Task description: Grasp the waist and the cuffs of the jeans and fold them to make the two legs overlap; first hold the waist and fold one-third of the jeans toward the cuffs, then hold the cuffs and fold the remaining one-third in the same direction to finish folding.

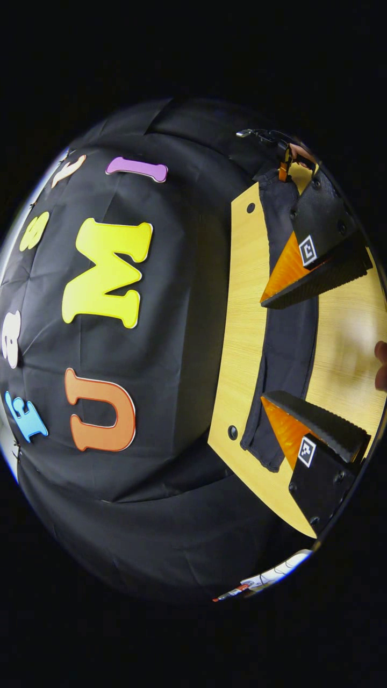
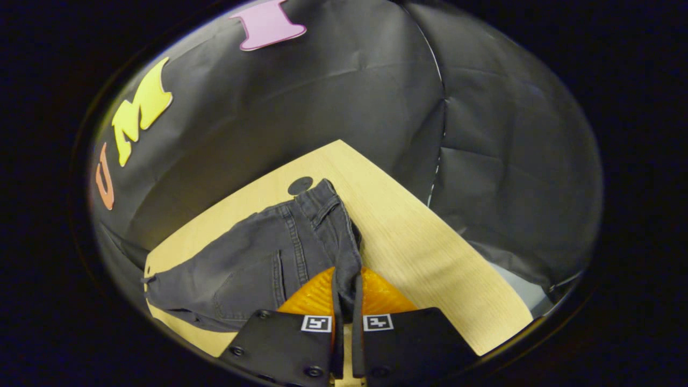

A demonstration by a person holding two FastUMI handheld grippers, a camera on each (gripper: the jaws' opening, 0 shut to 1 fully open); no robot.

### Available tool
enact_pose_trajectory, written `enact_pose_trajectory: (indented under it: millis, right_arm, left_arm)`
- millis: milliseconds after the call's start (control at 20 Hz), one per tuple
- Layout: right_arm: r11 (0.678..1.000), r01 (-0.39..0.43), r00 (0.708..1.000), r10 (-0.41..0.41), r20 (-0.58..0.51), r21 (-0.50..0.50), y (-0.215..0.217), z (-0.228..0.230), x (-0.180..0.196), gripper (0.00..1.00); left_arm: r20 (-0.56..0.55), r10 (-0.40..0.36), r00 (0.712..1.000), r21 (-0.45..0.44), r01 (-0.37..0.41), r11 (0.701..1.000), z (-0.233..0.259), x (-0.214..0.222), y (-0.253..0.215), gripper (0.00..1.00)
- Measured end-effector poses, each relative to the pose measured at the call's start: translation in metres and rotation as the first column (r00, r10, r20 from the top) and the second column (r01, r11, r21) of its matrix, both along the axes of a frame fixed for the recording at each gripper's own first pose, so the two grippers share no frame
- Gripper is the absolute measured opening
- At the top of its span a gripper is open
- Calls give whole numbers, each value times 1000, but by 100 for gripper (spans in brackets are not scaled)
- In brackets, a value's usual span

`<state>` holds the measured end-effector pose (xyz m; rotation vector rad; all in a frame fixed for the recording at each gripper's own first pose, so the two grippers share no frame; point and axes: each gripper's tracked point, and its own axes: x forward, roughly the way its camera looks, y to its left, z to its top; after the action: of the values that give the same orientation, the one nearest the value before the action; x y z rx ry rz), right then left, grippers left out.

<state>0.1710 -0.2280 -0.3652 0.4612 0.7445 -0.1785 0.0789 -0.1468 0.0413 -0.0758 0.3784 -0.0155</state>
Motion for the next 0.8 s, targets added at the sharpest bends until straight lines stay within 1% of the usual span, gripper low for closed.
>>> enact_pose_trajectory:
  millis: [50, 100, 350, 400, 450, 500, 550, 600, 800]
  right_arm:
    - [1000, -7, 1000, 7, 10, -13, 1, 10, -3, 2]
    - [999, -14, 1000, 15, 21, -29, 2, 21, -4, 7]
    - [990, -49, 994, 61, 93, -134, 24, 89, -2, 7]
    - [986, -58, 991, 76, 112, -155, 32, 103, 1, 2]
    - [982, -69, 987, 93, 133, -176, 42, 122, 3, 2]
    - [977, -82, 982, 113, 154, -195, 54, 141, 4, 6]
    - [974, -94, 976, 132, 174, -208, 67, 157, 4, 2]
    - [971, -109, 971, 150, 187, -214, 82, 174, 6, 6]
    - [957, -167, 945, 225, 238, -239, 150, 225, 4, 6]
  left_arm:
    - [8, 5, 1000, 3, -5, 1000, 1, -1, 6, 99]
    - [15, 7, 1000, 2, -7, 1000, 1, -2, 11, 99]
    - [24, 34, 999, -54, -33, 998, -6, -10, 34, 99]
    - [28, 44, 999, -58, -42, 997, -7, -12, 41, 99]
    - [33, 52, 998, -63, -50, 997, -7, -14, 49, 99]
    - [38, 60, 997, -68, -57, 996, -7, -17, 57, 99]
    - [44, 69, 997, -72, -66, 995, -8, -19, 66, 99]
    - [50, 80, 996, -80, -76, 994, -10, -21, 75, 99]
    - [71, 115, 991, -108, -107, 988, -11, -30, 111, 99]
